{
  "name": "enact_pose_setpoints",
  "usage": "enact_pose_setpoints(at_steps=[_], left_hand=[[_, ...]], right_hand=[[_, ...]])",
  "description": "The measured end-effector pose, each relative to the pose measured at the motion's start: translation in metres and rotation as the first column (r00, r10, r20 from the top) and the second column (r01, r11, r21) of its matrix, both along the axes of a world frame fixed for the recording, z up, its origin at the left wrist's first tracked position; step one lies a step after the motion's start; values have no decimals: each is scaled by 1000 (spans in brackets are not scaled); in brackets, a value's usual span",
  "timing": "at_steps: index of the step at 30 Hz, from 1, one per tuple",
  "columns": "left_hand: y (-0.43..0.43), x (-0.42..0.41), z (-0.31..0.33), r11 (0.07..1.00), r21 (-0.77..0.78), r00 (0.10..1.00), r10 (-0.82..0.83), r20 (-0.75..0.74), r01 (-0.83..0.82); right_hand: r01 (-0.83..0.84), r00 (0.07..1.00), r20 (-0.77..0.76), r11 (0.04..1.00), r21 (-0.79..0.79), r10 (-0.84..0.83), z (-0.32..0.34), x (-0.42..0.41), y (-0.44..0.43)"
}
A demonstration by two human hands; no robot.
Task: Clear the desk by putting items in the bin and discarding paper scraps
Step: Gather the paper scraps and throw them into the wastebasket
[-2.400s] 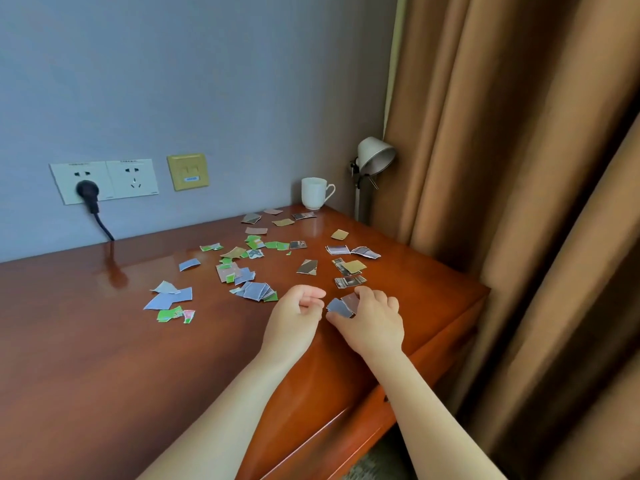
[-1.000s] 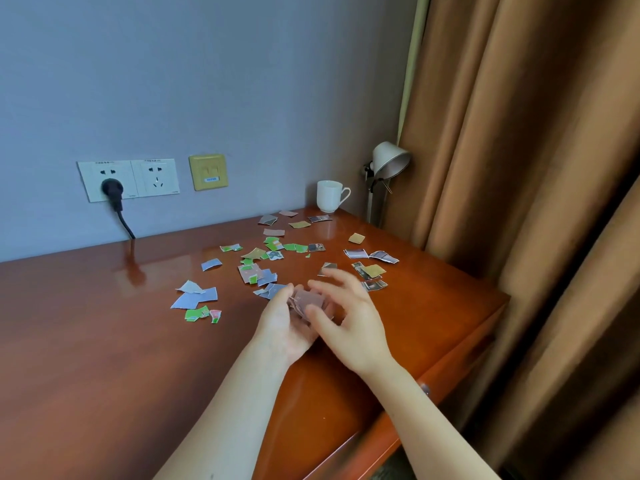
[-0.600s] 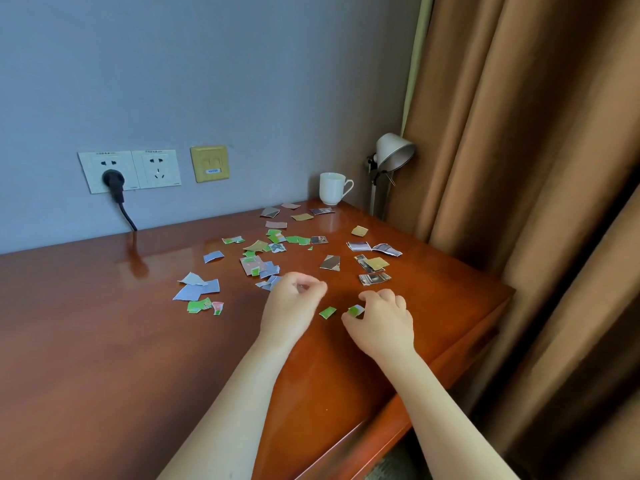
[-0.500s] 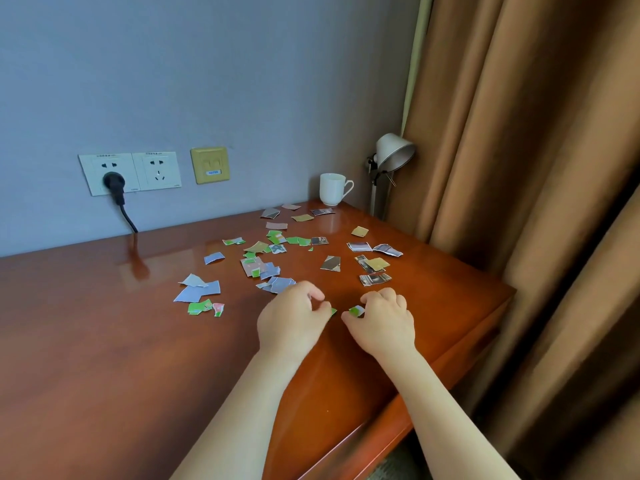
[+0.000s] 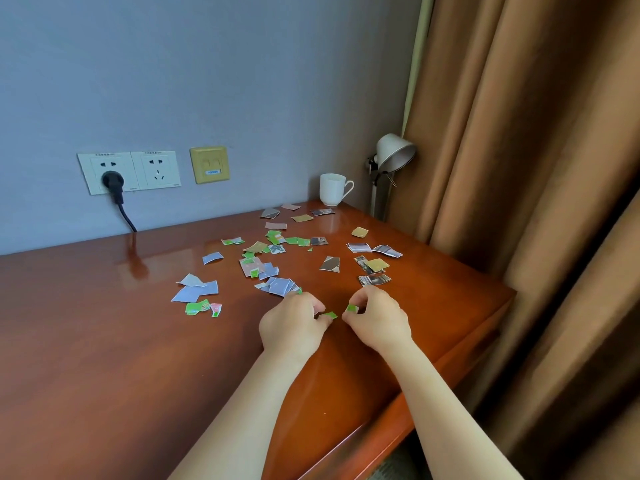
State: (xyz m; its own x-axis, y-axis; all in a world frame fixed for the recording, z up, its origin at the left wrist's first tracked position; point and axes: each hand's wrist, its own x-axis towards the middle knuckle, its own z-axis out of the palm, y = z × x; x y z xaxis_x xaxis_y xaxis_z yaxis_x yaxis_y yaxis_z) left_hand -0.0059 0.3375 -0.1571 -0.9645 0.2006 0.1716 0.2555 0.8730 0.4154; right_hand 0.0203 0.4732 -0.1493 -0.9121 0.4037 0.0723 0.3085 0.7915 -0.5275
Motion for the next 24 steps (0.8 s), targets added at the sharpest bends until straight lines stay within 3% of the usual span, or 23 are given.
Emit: enact_pose_setpoints(at_steps=[5,10,12,14,18,21,24], left_hand=[[2,-2,-1,1000,-8,1000,-18,22,18],[0,2,-1,1000,14,1000,-19,8,19],[-1,4,-1,996,91,1000,-19,16,18],[0,4,2,959,281,997,-36,66,16],[3,7,10,710,703,965,-160,210,-36],[4,8,15,518,833,898,-249,364,-194],[6,7,16,359,852,808,-319,495,-380]], right_hand=[[-16,979,-204,997,-81,-1,-13,8,-1],[-101,944,-329,957,-272,7,-16,8,-1],[-116,930,-368,936,-332,-15,-15,10,-1],[-143,913,-406,916,-374,-23,-14,12,-2],[-197,880,-470,846,-495,-70,-8,19,-3],[-202,859,-494,795,-572,-137,-5,24,-5],[-256,849,-511,742,-620,-134,-3,28,-16]])
